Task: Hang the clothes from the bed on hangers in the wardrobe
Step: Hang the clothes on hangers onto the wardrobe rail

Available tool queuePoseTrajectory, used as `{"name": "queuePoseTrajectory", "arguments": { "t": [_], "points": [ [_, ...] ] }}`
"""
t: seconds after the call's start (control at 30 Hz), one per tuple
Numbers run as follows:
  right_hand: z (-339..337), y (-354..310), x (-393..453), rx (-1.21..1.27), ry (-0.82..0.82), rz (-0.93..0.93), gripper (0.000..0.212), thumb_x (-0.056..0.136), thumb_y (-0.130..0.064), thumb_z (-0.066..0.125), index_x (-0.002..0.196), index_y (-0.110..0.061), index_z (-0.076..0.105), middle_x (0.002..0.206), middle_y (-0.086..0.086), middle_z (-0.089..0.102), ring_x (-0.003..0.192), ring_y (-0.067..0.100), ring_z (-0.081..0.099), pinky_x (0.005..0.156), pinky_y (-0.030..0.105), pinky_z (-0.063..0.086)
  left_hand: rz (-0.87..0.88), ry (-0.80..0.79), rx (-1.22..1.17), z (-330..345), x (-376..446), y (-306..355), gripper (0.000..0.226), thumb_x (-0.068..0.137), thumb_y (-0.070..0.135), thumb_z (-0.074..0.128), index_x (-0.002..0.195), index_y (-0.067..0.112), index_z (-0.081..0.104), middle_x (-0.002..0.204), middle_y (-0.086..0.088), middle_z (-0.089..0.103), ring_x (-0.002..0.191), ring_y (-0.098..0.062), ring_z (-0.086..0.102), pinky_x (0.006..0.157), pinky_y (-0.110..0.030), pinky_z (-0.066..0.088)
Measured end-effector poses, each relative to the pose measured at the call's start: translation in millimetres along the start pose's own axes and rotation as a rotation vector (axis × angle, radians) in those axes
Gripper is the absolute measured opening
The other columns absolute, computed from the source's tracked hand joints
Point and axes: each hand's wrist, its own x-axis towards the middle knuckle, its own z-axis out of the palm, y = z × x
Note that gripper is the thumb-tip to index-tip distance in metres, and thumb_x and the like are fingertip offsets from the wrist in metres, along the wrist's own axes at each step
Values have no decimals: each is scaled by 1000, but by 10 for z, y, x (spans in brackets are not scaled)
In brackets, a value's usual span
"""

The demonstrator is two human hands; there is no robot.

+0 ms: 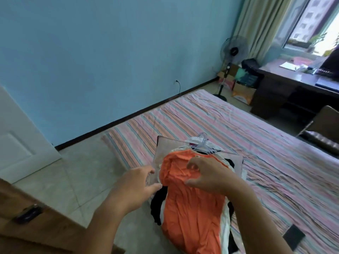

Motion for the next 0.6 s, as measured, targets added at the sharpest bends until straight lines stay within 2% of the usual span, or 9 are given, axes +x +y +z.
{"name": "queuePoseTrajectory", "arguments": {
  "t": [0.1,0.23,0.47,0.6],
  "points": [
    [8,255,19,18,21,66,48,85,-38,69,129,-21,61,125,-4,64,111,12,58,85,23,42,49,-28,-8,125,247,151,47,86,51,66,127,29,57,121,5,63,111,-13,59,87,-26,43],
    [-4,663,135,52,85,160,44,87,-37,66,127,-21,60,122,-2,65,107,15,60,90,32,50,92,-50,7,332,662,399,44,87,50,64,126,29,58,117,4,64,107,-16,60,88,-30,47],
    [-89,1547,611,66,188,287,36,88,-32,63,123,-24,60,121,-1,64,109,18,60,89,35,50,72,-67,11,764,1560,715,42,88,49,63,125,29,59,118,3,64,109,-19,60,91,-33,48],
    [-70,2086,922,57,159,313,35,91,-27,62,125,-21,58,121,0,64,108,20,60,84,32,48,42,-91,3,1058,2137,836,42,88,47,64,124,27,60,116,2,65,107,-19,60,90,-32,47]
  ]
}}
